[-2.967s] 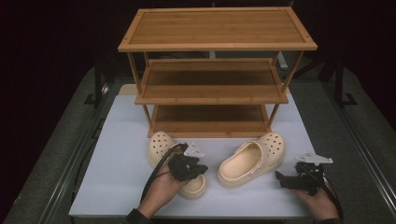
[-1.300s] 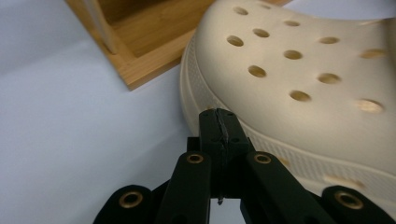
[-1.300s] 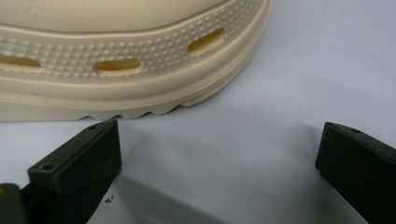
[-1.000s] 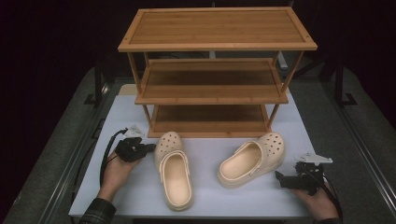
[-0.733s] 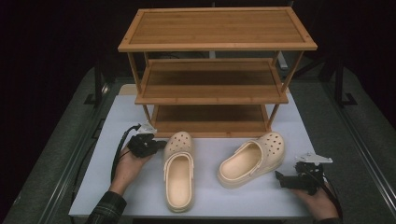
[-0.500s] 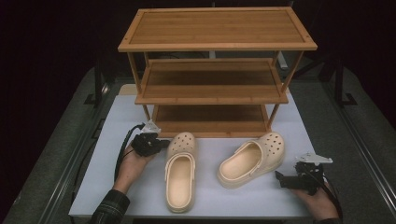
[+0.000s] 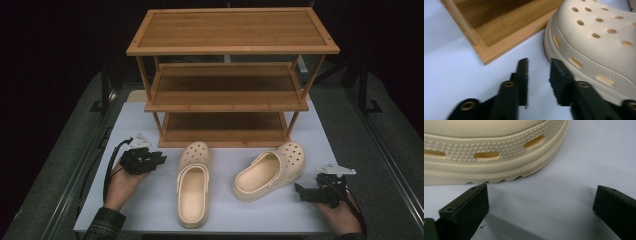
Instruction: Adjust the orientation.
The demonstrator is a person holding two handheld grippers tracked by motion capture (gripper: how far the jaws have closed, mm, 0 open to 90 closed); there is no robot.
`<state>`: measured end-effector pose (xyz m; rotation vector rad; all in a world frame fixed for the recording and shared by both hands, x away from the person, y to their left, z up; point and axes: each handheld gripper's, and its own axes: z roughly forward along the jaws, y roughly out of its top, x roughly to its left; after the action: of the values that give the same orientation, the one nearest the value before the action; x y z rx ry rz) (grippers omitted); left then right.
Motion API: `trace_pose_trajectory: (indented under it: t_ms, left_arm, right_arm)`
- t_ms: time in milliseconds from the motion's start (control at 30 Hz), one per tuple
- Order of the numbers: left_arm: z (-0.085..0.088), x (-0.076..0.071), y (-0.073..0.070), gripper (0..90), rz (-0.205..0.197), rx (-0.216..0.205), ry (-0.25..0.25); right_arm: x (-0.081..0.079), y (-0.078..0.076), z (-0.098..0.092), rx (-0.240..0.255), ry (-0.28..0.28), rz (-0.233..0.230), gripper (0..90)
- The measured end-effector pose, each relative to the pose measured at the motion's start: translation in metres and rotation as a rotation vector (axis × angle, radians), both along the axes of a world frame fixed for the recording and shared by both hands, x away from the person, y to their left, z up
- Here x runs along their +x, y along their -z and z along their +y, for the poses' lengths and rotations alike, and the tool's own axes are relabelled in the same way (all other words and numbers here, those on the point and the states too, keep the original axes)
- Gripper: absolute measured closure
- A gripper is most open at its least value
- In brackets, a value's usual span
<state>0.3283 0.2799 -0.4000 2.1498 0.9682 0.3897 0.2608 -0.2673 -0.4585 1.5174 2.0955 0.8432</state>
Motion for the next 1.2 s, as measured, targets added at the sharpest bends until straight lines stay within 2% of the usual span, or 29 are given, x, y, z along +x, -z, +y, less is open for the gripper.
trace_pose_trajectory:
  t_ms: [100, 167, 233, 433, 567, 700, 733, 800, 867, 933, 1033, 1133, 1200]
  left_arm:
    - [0.003, -0.011, 0.001, 53.5, -0.009, 0.022, -0.010]
    - [0.005, -0.018, 0.003, 44.8, -0.022, 0.058, -0.015]
    - [0.009, -0.026, 0.006, 38.6, -0.015, 0.080, -0.026]
    - [0.016, -0.040, 0.015, 19.1, 0.002, 0.098, -0.049]
    - [0.020, -0.047, 0.024, 9.6, 0.028, 0.111, -0.056]
    - [0.023, -0.051, 0.035, 2.4, 0.032, 0.137, -0.056]
    - [0.025, -0.051, 0.038, 2.4, 0.036, 0.142, -0.053]
    - [0.027, -0.049, 0.044, 2.4, 0.032, 0.147, -0.048]
    - [0.030, -0.048, 0.048, 0.8, 0.028, 0.108, -0.040]
    - [0.034, -0.048, 0.052, 0.7, 0.026, 0.064, -0.043]
    - [0.034, -0.049, 0.052, 0.4, 0.021, 0.071, -0.041]
    - [0.034, -0.049, 0.052, 0.4, 0.019, 0.067, -0.043]
    - [0.034, -0.049, 0.052, 0.4, 0.022, 0.065, -0.045]
  right_arm:
    - [0.000, 0.000, 0.000, -0.001, 0.001, 0.001, 0.0]
    - [0.000, 0.000, 0.000, -0.001, 0.001, 0.002, 0.0]
    - [0.000, 0.000, 0.000, -0.002, 0.001, 0.003, 0.0]
    - [0.000, 0.000, 0.000, -0.003, -0.001, 0.002, 0.0]
    - [0.000, 0.000, 0.000, -0.004, -0.002, 0.005, 0.0]
    - [0.002, -0.003, 0.000, -0.008, 0.000, 0.026, 1.5]
    - [0.002, -0.004, 0.000, -0.010, -0.003, 0.029, 4.4]
    - [0.000, -0.008, -0.002, -0.005, -0.019, 0.032, 16.6]
    - [0.000, -0.012, -0.006, 0.007, -0.020, 0.032, 20.5]
    - [-0.002, -0.017, -0.010, 0.022, -0.030, 0.019, 31.2]
    - [-0.002, -0.025, -0.016, 0.048, -0.042, -0.011, 49.8]
    - [0.004, -0.036, -0.022, 0.074, -0.055, -0.047, 76.6]
    - [0.010, -0.041, -0.024, 0.080, -0.058, -0.050, 87.8]
